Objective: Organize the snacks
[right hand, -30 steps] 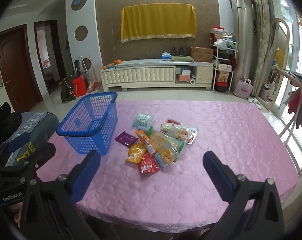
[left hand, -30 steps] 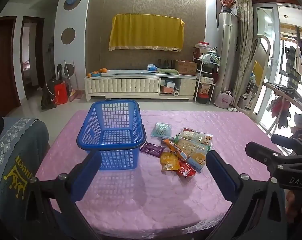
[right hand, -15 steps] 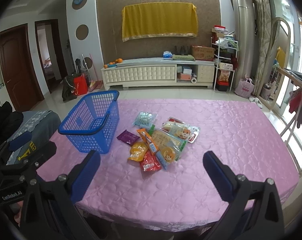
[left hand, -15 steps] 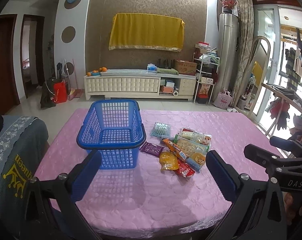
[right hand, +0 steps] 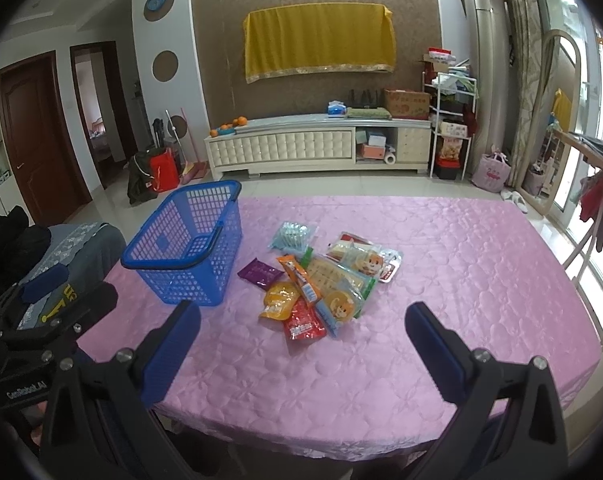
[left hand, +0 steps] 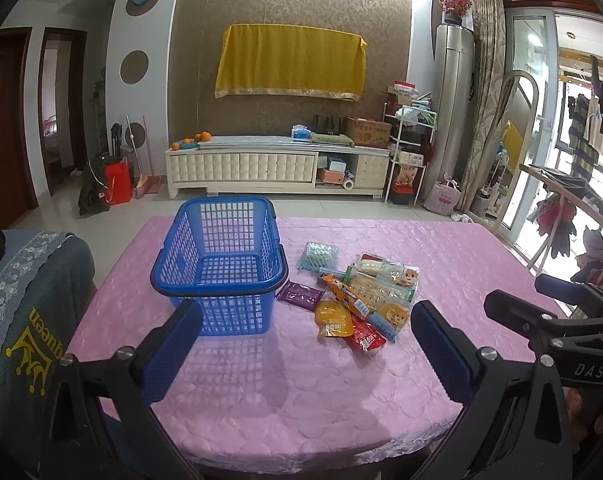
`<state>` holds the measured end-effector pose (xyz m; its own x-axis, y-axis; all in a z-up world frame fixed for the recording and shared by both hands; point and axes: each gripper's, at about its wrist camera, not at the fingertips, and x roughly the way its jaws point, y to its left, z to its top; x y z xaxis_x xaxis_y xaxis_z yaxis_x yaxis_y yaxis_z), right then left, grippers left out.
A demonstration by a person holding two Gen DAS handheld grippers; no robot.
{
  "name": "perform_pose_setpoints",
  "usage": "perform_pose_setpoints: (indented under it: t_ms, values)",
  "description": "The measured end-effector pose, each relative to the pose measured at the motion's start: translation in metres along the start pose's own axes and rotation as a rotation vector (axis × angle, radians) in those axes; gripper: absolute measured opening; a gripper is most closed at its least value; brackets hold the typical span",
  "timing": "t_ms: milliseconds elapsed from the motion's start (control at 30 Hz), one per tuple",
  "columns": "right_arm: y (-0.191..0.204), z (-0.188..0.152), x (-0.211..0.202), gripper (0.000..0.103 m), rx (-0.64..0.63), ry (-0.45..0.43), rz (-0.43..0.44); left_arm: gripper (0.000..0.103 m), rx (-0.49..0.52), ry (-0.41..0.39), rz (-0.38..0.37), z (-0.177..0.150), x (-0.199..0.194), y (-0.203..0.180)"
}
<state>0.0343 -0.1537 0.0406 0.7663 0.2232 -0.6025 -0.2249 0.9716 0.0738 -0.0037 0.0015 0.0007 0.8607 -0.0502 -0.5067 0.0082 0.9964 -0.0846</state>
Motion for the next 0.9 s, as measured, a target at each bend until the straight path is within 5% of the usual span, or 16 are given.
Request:
perform_pose_setpoints:
  t_ms: [900]
  values:
    - [0.0001, -0.0050, 0.0042, 0.103, -0.001, 0.028, 0.030, 0.103, -0.017, 0.015, -0.001, -0.0008, -0.0012, 0.0026]
